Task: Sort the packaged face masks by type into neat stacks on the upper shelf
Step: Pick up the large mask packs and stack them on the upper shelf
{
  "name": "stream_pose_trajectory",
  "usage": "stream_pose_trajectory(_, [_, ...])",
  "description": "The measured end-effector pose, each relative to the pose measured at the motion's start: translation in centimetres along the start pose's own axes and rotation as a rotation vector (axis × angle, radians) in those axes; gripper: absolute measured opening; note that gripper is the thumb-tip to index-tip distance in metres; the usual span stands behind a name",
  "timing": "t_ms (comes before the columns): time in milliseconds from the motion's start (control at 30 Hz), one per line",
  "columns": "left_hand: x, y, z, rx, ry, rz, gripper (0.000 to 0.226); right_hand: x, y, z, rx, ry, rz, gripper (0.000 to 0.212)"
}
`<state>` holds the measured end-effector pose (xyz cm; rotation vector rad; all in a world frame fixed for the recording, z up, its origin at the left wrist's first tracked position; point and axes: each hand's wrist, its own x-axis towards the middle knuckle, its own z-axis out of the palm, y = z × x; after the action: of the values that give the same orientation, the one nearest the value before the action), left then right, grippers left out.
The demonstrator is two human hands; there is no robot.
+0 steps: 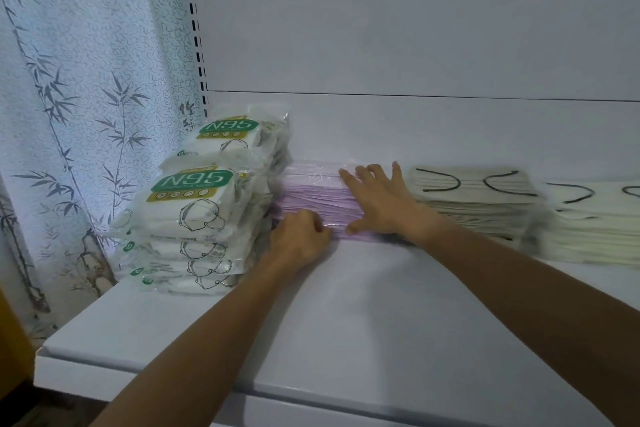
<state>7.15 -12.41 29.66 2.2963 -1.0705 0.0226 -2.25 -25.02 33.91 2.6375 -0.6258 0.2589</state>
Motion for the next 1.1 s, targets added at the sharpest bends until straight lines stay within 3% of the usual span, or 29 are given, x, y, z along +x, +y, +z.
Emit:
stream_pose_trajectory(100, [0.2, -0.1, 0.3, -0.027, -0.006, 0.041, 0.018, 0.3, 0.7, -0.2, -0.023, 0.014, -0.004, 0.093])
stream_pose_trajectory(333, [1.1, -0.8, 1.4, -0.137, -0.049, -0.036, 0.042, 0.6, 0.2, -1.4, 0.189, -0.011, 0.007, 0.096])
stream_pose_trajectory(533, [1.3, -0.8, 1.2, -0.089, 0.052, -0.064, 0.035, 1.1, -1.3, -0.8, -0.138, 0.104, -0.103, 0.090])
stream_pose_trajectory(633, [1.6, -0.9, 1.2, -0.076, 0.073, -0.071, 0.032, 1.7, -1.7, -0.4, -0.116, 0.126, -0.099, 0.087])
stream_pose_trajectory(700, [1.1, -0.8, 0.9, 0.056, 0.114, -0.004, 0.031, 2.0, -1.3, -0.2, -0.003, 0.121, -0.102, 0.082])
stream_pose_trajectory(767, [0.6, -0.8, 0.7, 0.178, 0.151, 0.208, 0.030, 2.0, -0.7, -0.5, 0.121, 0.081, -0.131, 0.078])
stream_pose_trajectory(867, [0.0, -0.4, -0.2, 0.132, 0.060, 0.468, 0.027, 2.2, -0.1, -1.0, 0.153, 0.051, -0.177, 0.068])
stream_pose_trajectory(1100, [-1.0, -0.8, 0.2, 0.460, -0.114, 0.510, 0.049, 2.0, -1.3, -0.5, 0.025, 0.052, -0.149, 0.081])
